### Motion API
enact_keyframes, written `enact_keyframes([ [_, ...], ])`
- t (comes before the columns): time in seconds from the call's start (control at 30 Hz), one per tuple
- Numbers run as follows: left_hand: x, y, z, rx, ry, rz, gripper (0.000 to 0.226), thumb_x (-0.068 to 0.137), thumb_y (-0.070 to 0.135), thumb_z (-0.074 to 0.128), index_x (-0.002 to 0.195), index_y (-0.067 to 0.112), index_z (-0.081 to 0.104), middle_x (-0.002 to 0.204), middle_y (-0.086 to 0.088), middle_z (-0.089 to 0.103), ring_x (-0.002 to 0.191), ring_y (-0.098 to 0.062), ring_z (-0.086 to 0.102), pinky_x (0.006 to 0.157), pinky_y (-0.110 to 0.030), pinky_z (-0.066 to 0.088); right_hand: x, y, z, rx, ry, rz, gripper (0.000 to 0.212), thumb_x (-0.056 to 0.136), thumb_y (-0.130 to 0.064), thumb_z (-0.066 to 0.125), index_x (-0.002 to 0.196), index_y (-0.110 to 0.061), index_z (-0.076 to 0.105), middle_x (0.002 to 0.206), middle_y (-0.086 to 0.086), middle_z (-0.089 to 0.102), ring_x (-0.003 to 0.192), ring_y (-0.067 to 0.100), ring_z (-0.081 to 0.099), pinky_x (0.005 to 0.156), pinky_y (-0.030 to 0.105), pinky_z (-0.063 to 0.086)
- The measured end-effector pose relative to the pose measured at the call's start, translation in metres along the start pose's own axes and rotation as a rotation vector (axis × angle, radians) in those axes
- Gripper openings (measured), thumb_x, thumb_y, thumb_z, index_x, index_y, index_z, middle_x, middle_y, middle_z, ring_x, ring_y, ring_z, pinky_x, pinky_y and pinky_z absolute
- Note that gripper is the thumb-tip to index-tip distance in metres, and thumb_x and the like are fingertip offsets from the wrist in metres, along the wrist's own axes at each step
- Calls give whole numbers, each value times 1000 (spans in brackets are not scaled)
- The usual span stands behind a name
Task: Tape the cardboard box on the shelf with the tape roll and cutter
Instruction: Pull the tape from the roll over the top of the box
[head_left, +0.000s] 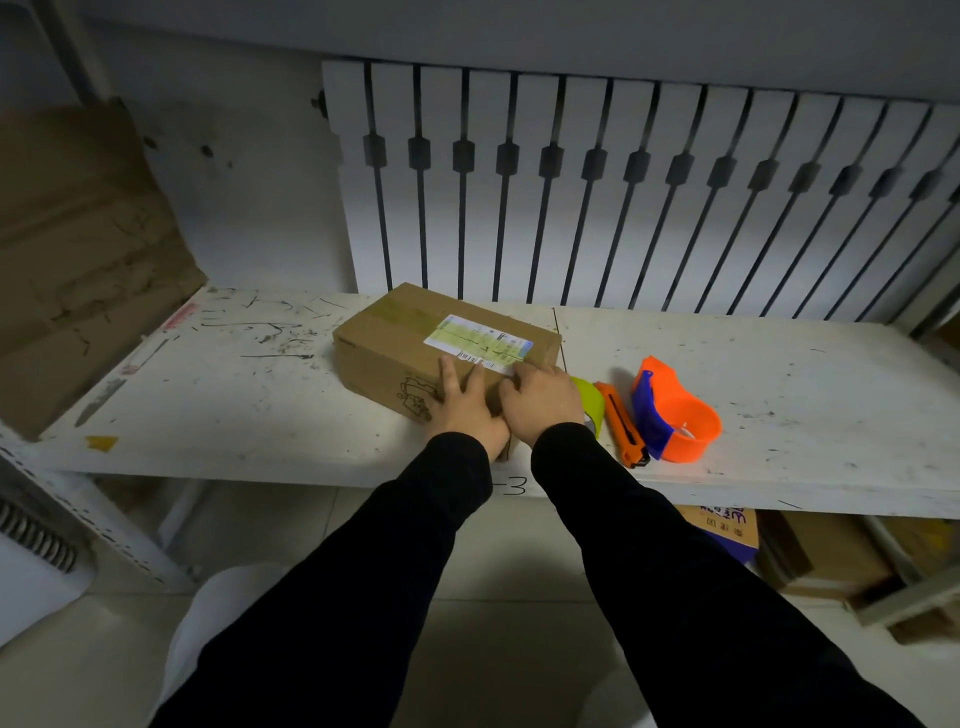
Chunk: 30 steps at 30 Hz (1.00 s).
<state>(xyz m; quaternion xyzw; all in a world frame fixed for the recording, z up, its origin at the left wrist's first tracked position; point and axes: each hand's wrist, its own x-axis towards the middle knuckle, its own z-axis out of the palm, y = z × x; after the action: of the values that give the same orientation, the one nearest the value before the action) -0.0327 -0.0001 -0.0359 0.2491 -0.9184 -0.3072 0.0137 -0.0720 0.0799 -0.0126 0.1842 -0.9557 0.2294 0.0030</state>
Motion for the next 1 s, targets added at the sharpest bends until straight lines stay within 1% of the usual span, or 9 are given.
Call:
enact_keyframes([
  [0.17, -2, 1, -7, 66, -23, 27, 66, 82, 27, 58, 140, 26, 24, 159, -7, -9, 130, -45, 35, 108, -49, 38, -2, 3, 1, -25, 36, -13, 34, 92, -26, 38, 105, -10, 65, 114, 10, 66, 109, 29, 53, 103, 43, 38],
  [0.27, 1, -5, -16, 23, -37, 42, 70, 78, 26, 64, 139, 20, 30, 159, -5, -3, 132, -40, 37, 107, -47, 40, -1, 2, 0, -18, 52, -11, 32, 91, -22, 38, 104, -10, 64, 107, 12, 66, 107, 29, 54, 100, 40, 39],
  [0.37, 3, -17, -31, -43, -57, 95, 78, 73, 23, 72, 142, 18, 34, 160, -5, 5, 139, -31, 31, 113, -42, 35, 0, 3, -2, 24, 81, 19, 36, 91, -18, 40, 122, -11, 55, 126, 13, 58, 120, 31, 47, 104, 40, 36],
  [0.47, 2, -29, -48, -73, -95, 111, 76, 74, 10, 72, 141, 16, 38, 160, -3, 10, 144, -24, 22, 115, -35, 28, 2, 4, 0, 7, 64, 57, 44, 91, -22, 39, 134, -13, 40, 148, 16, 33, 137, 35, 26, 114, 46, 25],
  [0.53, 2, -32, -56, -67, -138, 125, 75, 74, 3, 71, 141, 16, 39, 160, 0, 12, 144, -22, 23, 113, -32, 28, 2, 3, 3, -23, 9, 91, 50, 92, -27, 39, 140, -17, 31, 155, 18, 17, 143, 39, 11, 118, 48, 14],
  [0.6, 2, -33, -61, -66, -174, 139, 76, 75, -4, 68, 142, 16, 39, 159, 2, 14, 144, -21, 24, 113, -31, 30, 3, 1, 5, -20, -38, 130, 52, 92, -33, 38, 141, -19, 27, 156, 19, 15, 144, 41, 6, 118, 49, 9],
  [0.73, 1, -34, -63, -38, -173, 170, 72, 81, -14, 55, 142, 20, 38, 160, 4, 11, 145, -20, 21, 113, -27, 29, 1, -2, 10, -10, -28, 154, 47, 93, -40, 35, 134, -17, 40, 138, 19, 39, 132, 36, 31, 113, 45, 24],
  [0.87, -4, -34, -58, 38, -103, 193, 73, 85, -17, 40, 146, 23, 30, 160, 2, 9, 146, -21, 18, 118, -28, 22, -4, -4, 12, 63, -21, 161, 44, 93, -41, 39, 128, -15, 46, 126, 16, 37, 114, 34, 46, 102, 42, 39],
  [1.0, -7, -37, -54, 33, 5, 124, 71, 87, -15, 41, 147, 22, 29, 160, 0, 11, 146, -22, 18, 120, -30, 22, -5, -5, 18, 150, -31, 114, 46, 92, -45, 42, 127, -14, 48, 128, 16, 33, 116, 34, 44, 101, 39, 40],
])
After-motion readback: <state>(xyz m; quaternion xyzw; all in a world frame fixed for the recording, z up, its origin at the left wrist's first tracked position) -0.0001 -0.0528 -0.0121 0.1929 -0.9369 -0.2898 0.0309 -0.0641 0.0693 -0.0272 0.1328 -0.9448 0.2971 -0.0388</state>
